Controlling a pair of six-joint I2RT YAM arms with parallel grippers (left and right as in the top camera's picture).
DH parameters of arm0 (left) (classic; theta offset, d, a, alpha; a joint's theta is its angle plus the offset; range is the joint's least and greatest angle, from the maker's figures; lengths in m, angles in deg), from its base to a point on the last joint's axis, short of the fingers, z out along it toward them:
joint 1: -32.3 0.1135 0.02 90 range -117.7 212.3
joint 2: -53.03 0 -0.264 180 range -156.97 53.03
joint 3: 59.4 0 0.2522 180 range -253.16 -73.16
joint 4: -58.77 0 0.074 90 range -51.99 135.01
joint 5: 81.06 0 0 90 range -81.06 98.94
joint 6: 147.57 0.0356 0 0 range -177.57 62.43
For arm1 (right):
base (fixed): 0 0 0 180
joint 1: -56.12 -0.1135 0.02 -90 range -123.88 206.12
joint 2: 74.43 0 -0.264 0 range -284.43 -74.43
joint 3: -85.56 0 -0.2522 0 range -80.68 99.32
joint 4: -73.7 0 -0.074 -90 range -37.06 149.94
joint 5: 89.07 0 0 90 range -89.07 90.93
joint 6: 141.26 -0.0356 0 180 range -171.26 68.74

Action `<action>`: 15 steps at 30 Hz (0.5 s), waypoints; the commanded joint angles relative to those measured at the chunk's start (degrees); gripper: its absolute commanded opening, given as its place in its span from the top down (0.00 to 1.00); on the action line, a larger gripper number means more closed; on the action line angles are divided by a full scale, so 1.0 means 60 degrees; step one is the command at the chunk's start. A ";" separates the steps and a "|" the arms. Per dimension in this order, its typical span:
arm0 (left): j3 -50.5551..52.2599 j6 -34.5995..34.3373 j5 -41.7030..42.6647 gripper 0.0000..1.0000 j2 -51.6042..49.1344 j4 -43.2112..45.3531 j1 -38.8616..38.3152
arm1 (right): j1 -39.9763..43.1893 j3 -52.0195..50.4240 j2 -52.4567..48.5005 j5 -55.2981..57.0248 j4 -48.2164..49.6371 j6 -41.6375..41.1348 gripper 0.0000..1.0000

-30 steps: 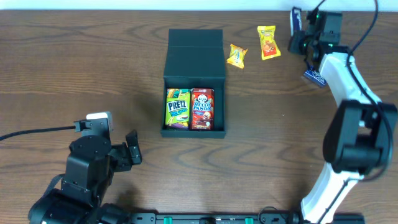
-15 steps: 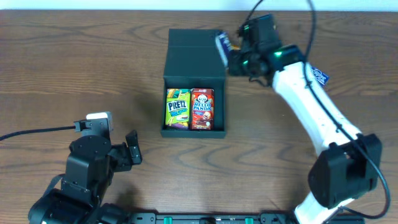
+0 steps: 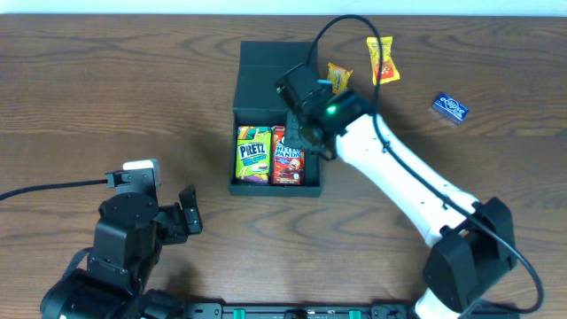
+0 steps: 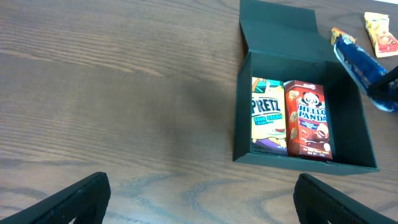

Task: Pack container
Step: 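Lower the Dairy Milk bar into the box right of Hello Panda, release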

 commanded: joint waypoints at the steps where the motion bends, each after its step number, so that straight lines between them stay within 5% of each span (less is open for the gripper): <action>1: -0.0197 0.0058 -0.0178 0.05 0.0029 -0.0004 0.0029 | -0.0372 -0.0244 0.0113 0.0663 -0.0091 -0.0841 0.99; 15: -0.0197 0.0058 -0.0178 0.05 0.0029 -0.0004 0.0029 | -0.0565 -0.1712 0.0113 0.1173 0.0390 -0.2251 0.99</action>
